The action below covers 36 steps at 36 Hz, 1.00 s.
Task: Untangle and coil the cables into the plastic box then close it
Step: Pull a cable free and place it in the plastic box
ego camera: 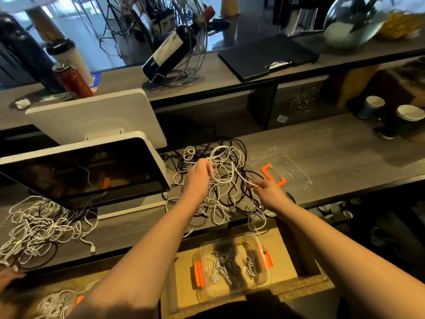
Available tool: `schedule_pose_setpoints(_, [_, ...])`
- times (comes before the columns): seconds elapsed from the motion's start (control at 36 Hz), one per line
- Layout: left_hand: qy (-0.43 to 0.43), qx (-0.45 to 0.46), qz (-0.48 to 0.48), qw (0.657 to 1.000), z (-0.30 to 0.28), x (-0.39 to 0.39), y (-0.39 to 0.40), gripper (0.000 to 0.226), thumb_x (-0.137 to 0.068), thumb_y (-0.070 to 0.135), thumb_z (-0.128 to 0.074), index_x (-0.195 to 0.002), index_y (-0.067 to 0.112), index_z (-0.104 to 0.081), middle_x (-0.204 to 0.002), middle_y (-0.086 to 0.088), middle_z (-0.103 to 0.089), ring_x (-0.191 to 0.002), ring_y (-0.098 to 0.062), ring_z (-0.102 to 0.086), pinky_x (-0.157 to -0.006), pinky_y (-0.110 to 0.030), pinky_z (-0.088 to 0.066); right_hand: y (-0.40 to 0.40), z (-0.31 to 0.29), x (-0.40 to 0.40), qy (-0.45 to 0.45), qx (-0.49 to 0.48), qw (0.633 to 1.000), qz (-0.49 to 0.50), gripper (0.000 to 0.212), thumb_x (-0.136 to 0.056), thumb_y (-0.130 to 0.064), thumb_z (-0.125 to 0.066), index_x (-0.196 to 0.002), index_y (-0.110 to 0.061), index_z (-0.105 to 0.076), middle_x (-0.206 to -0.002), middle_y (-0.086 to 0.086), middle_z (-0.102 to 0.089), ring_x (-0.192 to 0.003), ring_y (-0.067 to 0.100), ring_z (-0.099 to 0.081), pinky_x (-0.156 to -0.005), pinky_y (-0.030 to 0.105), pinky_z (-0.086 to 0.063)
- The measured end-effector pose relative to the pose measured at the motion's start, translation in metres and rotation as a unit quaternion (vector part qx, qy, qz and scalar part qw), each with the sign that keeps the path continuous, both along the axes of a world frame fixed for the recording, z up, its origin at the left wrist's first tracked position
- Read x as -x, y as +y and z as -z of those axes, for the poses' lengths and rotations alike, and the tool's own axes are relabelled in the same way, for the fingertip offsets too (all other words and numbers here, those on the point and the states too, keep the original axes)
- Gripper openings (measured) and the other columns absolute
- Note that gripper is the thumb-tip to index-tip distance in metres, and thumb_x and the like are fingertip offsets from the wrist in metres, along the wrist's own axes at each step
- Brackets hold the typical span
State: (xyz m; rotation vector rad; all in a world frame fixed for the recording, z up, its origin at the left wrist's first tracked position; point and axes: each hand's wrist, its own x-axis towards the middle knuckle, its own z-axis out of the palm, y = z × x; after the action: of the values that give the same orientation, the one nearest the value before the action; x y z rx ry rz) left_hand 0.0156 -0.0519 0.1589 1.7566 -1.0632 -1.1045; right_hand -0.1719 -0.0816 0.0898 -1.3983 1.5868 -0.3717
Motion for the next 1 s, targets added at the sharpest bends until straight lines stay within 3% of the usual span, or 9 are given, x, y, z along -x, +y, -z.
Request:
schedule_pose_setpoints(0.11, [-0.053, -0.014, 0.031, 0.998, 0.000, -0.001, 0.008, 0.043, -0.087, 0.046, -0.023, -0.072, 0.019, -0.053, -0.066, 0.004, -0.044, -0.070, -0.021, -0.042, -0.073, -0.038, -0.036, 0.001, 0.003, 0.010, 0.051, 0.018, 0.999, -0.003, 0.050, -0.095, 0.006, -0.041, -0.138, -0.016, -0.055, -0.127, 0.013, -0.062, -0.054, 0.008, -0.049, -0.044, 0.019, -0.036])
schedule_pose_setpoints(0.28, [-0.108, -0.015, 0.122, 0.986, 0.003, 0.000, 0.015, 0.038, -0.099, 0.022, -0.031, -0.069, 0.020, -0.054, -0.073, -0.008, -0.052, -0.072, -0.030, -0.046, -0.077, -0.039, -0.043, 0.012, -0.035, 0.002, -0.092, 0.218, 0.965, 0.114, 0.030, -0.103, -0.016, -0.046, -0.128, -0.017, -0.063, -0.122, -0.002, -0.064, -0.100, 0.004, -0.059, -0.079, 0.010, -0.044])
schedule_pose_setpoints(0.42, [-0.125, -0.001, 0.224, 0.967, -0.006, 0.010, 0.025, 0.039, -0.101, 0.026, -0.042, -0.064, 0.020, -0.055, -0.063, 0.001, -0.050, -0.058, -0.015, -0.042, -0.055, -0.026, -0.036, 0.025, -0.065, -0.015, -0.135, 0.211, 0.965, -0.084, 0.025, -0.102, -0.025, -0.051, -0.124, -0.020, -0.062, -0.117, -0.009, -0.064, -0.110, 0.001, -0.058, -0.091, 0.016, -0.045])
schedule_pose_setpoints(0.5, [-0.115, 0.036, 0.215, 0.969, -0.003, 0.011, 0.031, 0.040, -0.099, 0.024, -0.048, -0.060, 0.020, -0.056, -0.055, 0.004, -0.045, -0.047, -0.009, -0.037, -0.047, -0.019, -0.030, 0.033, -0.061, -0.020, -0.118, 0.179, 0.969, -0.121, 0.019, -0.101, -0.035, -0.052, -0.105, -0.022, -0.065, -0.094, -0.005, -0.068, -0.088, 0.013, -0.064, -0.081, 0.036, -0.052])
schedule_pose_setpoints(0.58, [-0.085, 0.059, 0.191, 0.976, -0.002, 0.010, 0.036, 0.044, -0.098, 0.033, -0.045, -0.058, 0.019, -0.056, -0.055, 0.001, -0.044, -0.050, -0.012, -0.036, -0.054, -0.030, -0.032, 0.043, -0.056, -0.021, -0.137, 0.161, 0.974, -0.084, 0.033, -0.099, -0.047, -0.050, -0.092, -0.018, -0.064, -0.073, -0.005, -0.060, -0.067, 0.014, -0.055, -0.069, 0.049, -0.050])
schedule_pose_setpoints(0.72, [-0.132, 0.020, 0.121, 0.984, 0.011, 0.007, 0.044, 0.053, -0.103, 0.043, -0.044, -0.058, 0.017, -0.053, -0.052, 0.002, -0.040, -0.047, -0.016, -0.034, -0.052, -0.029, -0.028, 0.053, -0.055, -0.018, -0.119, 0.176, 0.974, -0.074, 0.045, -0.098, -0.043, -0.056, -0.073, -0.007, -0.065, -0.049, -0.013, -0.049, -0.049, -0.001, -0.043, -0.053, 0.017, -0.036])
schedule_pose_setpoints(0.86, [-0.160, -0.043, 0.000, 0.986, 0.026, -0.013, 0.053, 0.060, -0.101, 0.052, -0.049, -0.049, 0.022, -0.040, -0.044, 0.007, -0.032, -0.046, -0.017, -0.032, -0.054, -0.029, -0.028, 0.054, -0.048, -0.012, -0.126, 0.181, 0.975, -0.033, 0.048, -0.096, -0.042, -0.059, -0.067, -0.004, -0.059, -0.053, -0.004, -0.046, -0.050, 0.004, -0.042, -0.052, 0.018, -0.036])
schedule_pose_setpoints(0.92, [-0.125, -0.063, -0.025, 0.990, 0.034, -0.025, 0.058, 0.055, -0.098, 0.051, -0.055, -0.053, 0.021, -0.045, -0.046, 0.006, -0.034, -0.049, -0.017, -0.036, -0.059, -0.031, -0.034, 0.055, -0.049, -0.007, -0.139, 0.193, 0.971, 0.002, 0.043, -0.098, -0.036, -0.059, -0.063, -0.011, -0.055, -0.054, -0.008, -0.043, -0.049, 0.001, -0.038, -0.052, 0.018, -0.033])
schedule_pose_setpoints(1.0, [0.115, -0.074, -0.082, 0.987, 0.040, -0.035, 0.066, 0.043, -0.099, 0.046, -0.056, -0.067, 0.018, -0.051, -0.050, 0.007, -0.037, -0.049, -0.015, -0.042, -0.067, -0.036, -0.049, 0.056, -0.048, 0.002, -0.131, 0.187, 0.973, 0.020, 0.042, -0.098, -0.034, -0.058, -0.062, -0.013, -0.055, -0.051, -0.012, -0.041, -0.046, -0.001, -0.039, -0.051, 0.013, -0.033])
